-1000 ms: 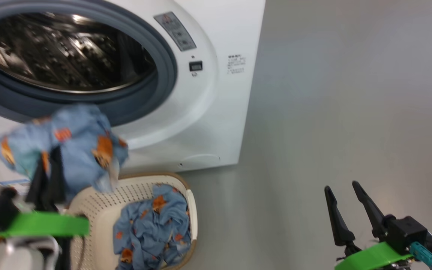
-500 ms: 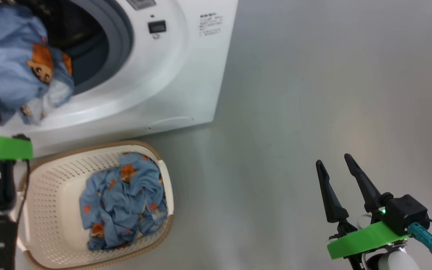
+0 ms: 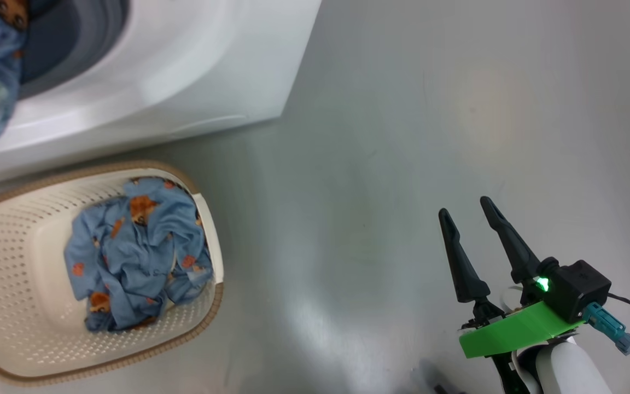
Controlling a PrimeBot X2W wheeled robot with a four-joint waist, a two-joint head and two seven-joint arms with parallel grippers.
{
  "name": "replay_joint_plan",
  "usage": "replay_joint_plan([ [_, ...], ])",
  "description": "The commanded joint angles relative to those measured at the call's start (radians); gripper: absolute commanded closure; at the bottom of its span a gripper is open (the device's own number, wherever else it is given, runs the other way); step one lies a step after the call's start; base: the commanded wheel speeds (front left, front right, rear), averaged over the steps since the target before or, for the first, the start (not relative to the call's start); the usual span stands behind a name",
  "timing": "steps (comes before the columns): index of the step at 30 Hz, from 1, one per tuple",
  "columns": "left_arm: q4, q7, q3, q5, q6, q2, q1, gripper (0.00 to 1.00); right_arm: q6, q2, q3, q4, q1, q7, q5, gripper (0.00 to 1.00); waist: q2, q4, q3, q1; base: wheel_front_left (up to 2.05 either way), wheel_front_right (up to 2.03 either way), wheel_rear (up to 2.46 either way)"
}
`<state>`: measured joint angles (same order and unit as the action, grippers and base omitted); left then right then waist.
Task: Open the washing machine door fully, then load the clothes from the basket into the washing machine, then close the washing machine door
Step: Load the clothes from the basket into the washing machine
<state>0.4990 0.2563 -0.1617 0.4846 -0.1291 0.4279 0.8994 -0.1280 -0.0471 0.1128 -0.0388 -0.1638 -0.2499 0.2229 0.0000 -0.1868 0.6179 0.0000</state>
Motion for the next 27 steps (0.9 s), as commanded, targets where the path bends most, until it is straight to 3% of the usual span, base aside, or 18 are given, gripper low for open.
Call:
replay_joint_plan([
  [1, 0.005, -0.006, -0.003, 0.012, -0.002, 0.077, 0.049, 1.0, -0.003, -0.003, 0.026, 0.025, 0.002, -0.012, 0.008, 0.0, 0.0, -0.023, 0.056, 0.0, 0.0, 0.0, 0.0],
  [13, 0.177, -0.176, -0.224, 0.15, -0.002, 0.166, 0.355, 1.0, -0.003, -0.003, 0.061, 0.025, -0.007, -0.012, 0.032, 0.0, 0.0, -0.034, 0.152, 0.0, 0.0, 0.0, 0.0],
  [23, 0.227, -0.005, -0.275, 0.077, -0.002, 0.192, 0.521, 1.0, -0.003, -0.003, 0.108, 0.02, -0.019, -0.012, 0.071, 0.0, 0.0, -0.051, 0.208, 0.0, 0.0, 0.0, 0.0],
  [27, 0.098, 0.005, -0.206, -0.012, 0.008, 0.191, 0.549, 1.0, -0.003, -0.003, 0.12, 0.021, -0.025, -0.012, 0.083, 0.0, 0.0, -0.058, 0.222, 0.0, 0.0, 0.0, 0.0],
])
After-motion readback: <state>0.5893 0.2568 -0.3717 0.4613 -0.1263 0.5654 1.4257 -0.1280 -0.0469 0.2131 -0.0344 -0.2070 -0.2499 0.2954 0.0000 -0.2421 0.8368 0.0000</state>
